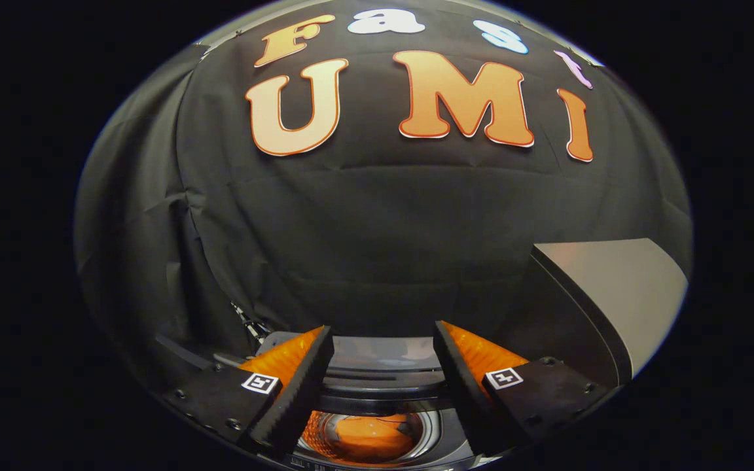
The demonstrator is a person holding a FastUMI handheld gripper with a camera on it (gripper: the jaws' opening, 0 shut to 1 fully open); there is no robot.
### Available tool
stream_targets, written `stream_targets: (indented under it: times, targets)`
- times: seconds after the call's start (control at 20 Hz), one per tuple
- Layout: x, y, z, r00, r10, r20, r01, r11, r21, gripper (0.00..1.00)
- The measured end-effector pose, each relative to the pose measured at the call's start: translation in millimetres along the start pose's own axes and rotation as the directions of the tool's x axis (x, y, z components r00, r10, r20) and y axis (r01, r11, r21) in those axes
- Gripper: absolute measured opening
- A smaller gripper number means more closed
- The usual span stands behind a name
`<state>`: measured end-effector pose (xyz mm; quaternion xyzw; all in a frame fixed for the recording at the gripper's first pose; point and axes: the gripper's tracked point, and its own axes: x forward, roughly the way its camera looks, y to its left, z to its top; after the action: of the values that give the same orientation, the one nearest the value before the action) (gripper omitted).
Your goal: Put the clothes into the washing machine and then close the washing machine lid.
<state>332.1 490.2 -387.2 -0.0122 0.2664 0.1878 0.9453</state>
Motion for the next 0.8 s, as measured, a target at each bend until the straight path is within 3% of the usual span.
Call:
stream_targets:
  times: [0.35, 0.8]
  targets:
    - [-15, -6, -18, 1.0, -0.01, -0.018, 0.01, 1.0, 0.009, 0.99]
    - [-27, -3, -7, 1.0, -0.014, 0.016, 0.014, 1.0, 0.021, 0.99]
